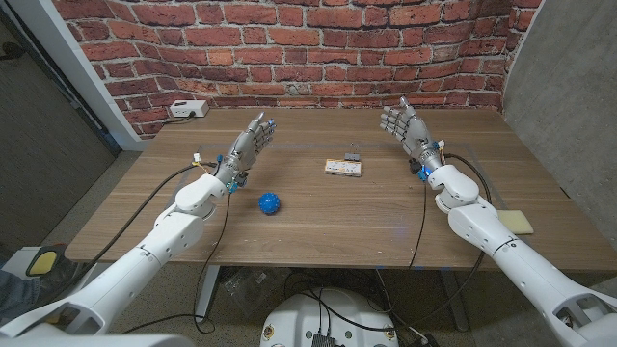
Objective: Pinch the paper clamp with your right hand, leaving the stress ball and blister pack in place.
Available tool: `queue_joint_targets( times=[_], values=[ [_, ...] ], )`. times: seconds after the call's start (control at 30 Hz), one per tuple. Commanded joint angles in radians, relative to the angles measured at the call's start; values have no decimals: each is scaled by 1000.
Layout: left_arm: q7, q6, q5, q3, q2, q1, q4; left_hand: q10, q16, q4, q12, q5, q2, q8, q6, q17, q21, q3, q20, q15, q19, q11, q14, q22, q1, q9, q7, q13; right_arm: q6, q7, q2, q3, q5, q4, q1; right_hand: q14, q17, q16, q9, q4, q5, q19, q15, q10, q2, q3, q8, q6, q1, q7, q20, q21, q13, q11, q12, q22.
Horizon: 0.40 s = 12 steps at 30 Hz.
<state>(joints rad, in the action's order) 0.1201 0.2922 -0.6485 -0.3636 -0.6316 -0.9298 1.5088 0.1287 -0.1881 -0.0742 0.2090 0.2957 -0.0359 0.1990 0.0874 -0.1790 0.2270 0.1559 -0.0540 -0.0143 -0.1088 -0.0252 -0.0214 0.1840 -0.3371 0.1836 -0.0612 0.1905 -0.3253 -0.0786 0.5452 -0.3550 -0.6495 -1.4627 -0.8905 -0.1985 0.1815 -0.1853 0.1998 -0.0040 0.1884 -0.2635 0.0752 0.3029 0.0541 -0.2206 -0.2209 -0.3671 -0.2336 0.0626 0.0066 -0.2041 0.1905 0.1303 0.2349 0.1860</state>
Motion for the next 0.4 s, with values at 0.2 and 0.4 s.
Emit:
queue_joint_targets(
  times=[0.2,0.4],
  values=[
    [-45,-10,5,10,2,-15,43,5,-7,-2,4,-2,-5,-10,-19,-5,2,-6,14,-5,1,-7,-11,3,-6,5,-2,3,-16,-65,-11,12,-76,37,-2,6,2,2,1,-5,-1,5,3,3,-2,7,24,50,10,20,-8,0,0,0,-5,0],
    [-38,-9,4,10,-4,-19,46,9,-6,-2,5,-2,-4,-8,-16,-5,0,-7,9,-2,-3,-4,-12,3,-7,5,1,3,-12,-52,-13,10,-74,31,-12,10,2,3,0,-5,0,7,5,0,-3,8,28,60,11,26,-7,1,-1,0,-7,0]
  ],
)
